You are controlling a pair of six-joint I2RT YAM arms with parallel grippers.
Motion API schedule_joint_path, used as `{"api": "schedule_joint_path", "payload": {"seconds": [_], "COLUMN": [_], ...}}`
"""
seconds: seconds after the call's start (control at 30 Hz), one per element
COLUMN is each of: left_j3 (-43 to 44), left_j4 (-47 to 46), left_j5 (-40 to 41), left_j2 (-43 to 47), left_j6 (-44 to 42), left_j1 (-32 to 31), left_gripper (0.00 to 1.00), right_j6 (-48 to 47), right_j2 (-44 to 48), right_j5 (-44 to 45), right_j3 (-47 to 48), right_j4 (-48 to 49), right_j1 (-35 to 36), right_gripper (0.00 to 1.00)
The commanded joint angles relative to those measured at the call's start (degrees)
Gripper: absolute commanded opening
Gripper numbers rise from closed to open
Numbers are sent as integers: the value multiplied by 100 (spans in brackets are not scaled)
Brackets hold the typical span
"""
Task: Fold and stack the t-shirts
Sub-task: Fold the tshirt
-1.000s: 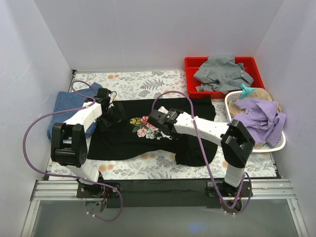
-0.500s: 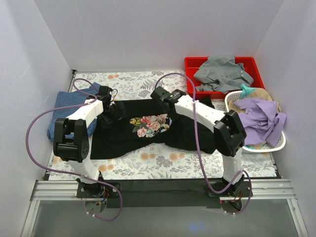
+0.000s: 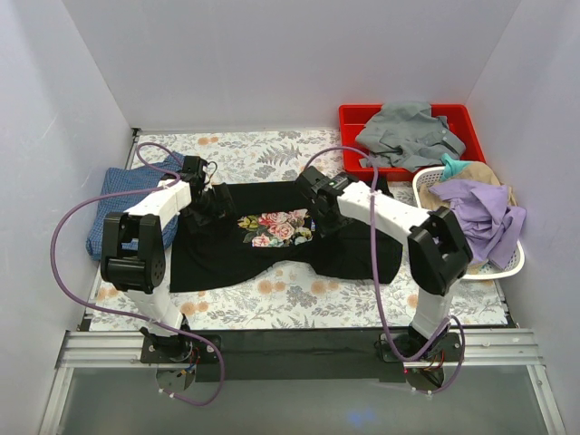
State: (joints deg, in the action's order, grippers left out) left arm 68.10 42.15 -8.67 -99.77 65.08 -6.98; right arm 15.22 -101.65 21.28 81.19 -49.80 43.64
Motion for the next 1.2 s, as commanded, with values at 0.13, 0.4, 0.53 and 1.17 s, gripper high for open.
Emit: {"api": "schedule_joint_path", "payload": {"seconds": [0.13, 0.4, 0.53, 1.17], "left_j3": [151, 90, 178, 2], "left_j4": [12, -23, -23, -146], "left_j5": [163, 243, 190, 243], "left_j2": [177, 159, 98, 124], "left_j6": [-57, -4, -13, 22], "left_j1": [-31, -22, -22, -22], "left_gripper": [95, 95, 96, 95], "right_j6": [-345, 261, 709, 1808], "right_j2": [-584, 496, 769, -312], "right_j5": [1545, -252, -449, 1070], "right_j3": [1127, -205, -753, -472], "right_j4": [-284, 435, 594, 296], "right_j1": [22, -93, 601, 2140], "right_gripper": [60, 56, 55, 61]}}
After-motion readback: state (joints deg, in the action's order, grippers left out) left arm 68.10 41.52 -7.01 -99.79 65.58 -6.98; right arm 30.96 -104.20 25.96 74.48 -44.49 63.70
